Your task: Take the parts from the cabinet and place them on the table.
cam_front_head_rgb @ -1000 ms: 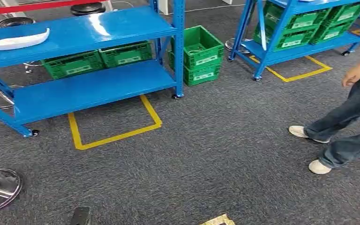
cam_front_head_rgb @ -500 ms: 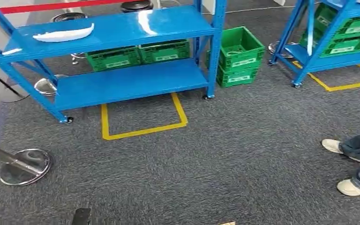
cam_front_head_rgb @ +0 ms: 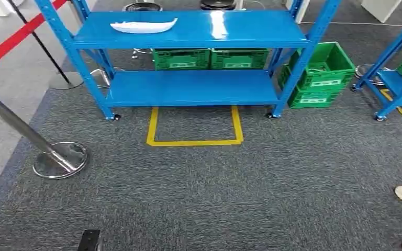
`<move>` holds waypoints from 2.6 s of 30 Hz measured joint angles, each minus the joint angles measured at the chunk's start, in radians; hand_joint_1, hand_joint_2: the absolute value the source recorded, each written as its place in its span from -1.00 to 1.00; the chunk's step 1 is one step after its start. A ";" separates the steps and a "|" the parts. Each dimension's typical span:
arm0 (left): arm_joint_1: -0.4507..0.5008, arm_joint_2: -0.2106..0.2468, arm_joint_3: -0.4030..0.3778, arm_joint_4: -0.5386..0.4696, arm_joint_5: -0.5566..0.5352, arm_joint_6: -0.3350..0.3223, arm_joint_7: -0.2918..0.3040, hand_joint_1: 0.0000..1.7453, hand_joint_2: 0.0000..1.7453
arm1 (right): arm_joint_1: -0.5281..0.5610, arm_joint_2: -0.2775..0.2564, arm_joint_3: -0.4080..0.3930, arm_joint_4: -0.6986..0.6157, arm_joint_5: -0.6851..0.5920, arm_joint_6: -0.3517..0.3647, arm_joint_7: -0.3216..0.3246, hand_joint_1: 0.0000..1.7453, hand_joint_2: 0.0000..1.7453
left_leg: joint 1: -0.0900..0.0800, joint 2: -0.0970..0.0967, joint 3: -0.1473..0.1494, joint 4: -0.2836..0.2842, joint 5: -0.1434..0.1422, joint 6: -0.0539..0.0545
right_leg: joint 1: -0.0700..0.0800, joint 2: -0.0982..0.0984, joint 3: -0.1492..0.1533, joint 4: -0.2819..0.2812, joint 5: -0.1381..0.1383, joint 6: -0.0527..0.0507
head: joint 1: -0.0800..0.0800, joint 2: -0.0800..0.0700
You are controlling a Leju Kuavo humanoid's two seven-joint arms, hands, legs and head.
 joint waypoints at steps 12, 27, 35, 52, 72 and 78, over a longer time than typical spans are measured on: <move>0.010 0.003 0.001 0.000 0.003 -0.002 -0.009 -1.00 -1.00 | -0.006 0.001 0.001 0.002 -0.006 0.010 -0.003 -1.00 -1.00 | 0.001 -0.013 -0.035 0.068 -0.042 -0.050 | -0.010 0.038 0.122 -0.302 0.169 -0.044 | -0.013 0.000; 0.009 0.002 0.002 0.000 0.007 -0.002 -0.016 -1.00 -1.00 | -0.005 0.001 0.001 0.002 -0.008 0.029 -0.006 -1.00 -1.00 | 0.005 0.019 0.010 -0.004 -0.005 -0.007 | 0.000 -0.001 0.116 -0.271 0.126 -0.006 | -0.004 0.000; 0.009 0.000 0.002 0.000 0.008 -0.003 -0.016 -1.00 -1.00 | -0.002 0.001 0.002 0.003 -0.001 0.039 -0.009 -1.00 -1.00 | 0.006 0.008 0.030 -0.002 -0.022 -0.008 | -0.004 0.000 0.070 -0.241 0.181 0.002 | 0.002 0.000; 0.008 0.004 0.005 0.000 0.018 -0.010 -0.029 -1.00 -1.00 | -0.004 0.002 0.003 0.009 0.007 0.056 -0.025 -1.00 -1.00 | 0.000 0.023 -0.003 0.013 -0.013 -0.035 | 0.001 0.006 0.134 -0.301 0.142 -0.029 | -0.009 0.000; 0.012 0.001 0.020 0.000 0.032 -0.021 -0.031 -1.00 -1.00 | 0.002 0.004 0.004 0.010 0.012 0.050 -0.023 -1.00 -1.00 | -0.004 0.009 0.096 0.033 -0.094 -0.031 | -0.002 0.003 0.081 -0.301 0.203 -0.040 | 0.004 0.000; 0.014 0.001 0.024 0.000 0.032 -0.025 -0.032 -1.00 -1.00 | 0.002 0.002 0.004 0.010 0.012 0.051 -0.023 -1.00 -1.00 | 0.005 0.011 -0.118 0.310 -0.186 -0.057 | -0.004 0.004 0.121 -0.306 0.167 -0.052 | -0.003 0.000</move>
